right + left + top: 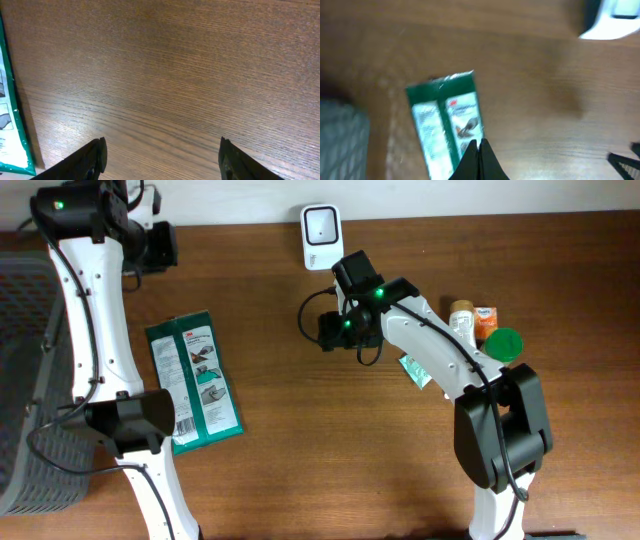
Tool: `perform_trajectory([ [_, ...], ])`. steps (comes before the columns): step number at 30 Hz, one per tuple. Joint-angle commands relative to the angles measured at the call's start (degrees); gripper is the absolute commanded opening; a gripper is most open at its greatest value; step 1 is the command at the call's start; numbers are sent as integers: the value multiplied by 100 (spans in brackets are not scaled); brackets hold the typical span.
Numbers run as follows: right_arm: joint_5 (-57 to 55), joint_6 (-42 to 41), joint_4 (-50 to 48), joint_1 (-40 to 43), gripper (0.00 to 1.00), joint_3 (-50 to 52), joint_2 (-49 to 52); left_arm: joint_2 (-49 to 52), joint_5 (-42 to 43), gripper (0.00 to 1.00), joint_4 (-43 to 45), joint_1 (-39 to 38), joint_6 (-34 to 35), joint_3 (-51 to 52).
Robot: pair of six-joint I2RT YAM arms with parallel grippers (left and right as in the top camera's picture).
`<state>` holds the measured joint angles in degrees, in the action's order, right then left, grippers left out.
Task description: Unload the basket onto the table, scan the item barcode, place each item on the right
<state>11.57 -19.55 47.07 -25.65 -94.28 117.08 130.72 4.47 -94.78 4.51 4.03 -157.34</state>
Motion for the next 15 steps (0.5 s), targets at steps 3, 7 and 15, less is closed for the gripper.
perform_trajectory([
  [3,-63,-50,-13,22,69,0,59,-173,-925,0,-195,-186,933,498],
  [7,-66,-48,-4,24,69,0,59,-173,-1215,0,-170,-455,1121,1060],
  [15,-68,-46,33,118,68,2,59,-487,-1331,0,-195,-885,1270,1119],
])
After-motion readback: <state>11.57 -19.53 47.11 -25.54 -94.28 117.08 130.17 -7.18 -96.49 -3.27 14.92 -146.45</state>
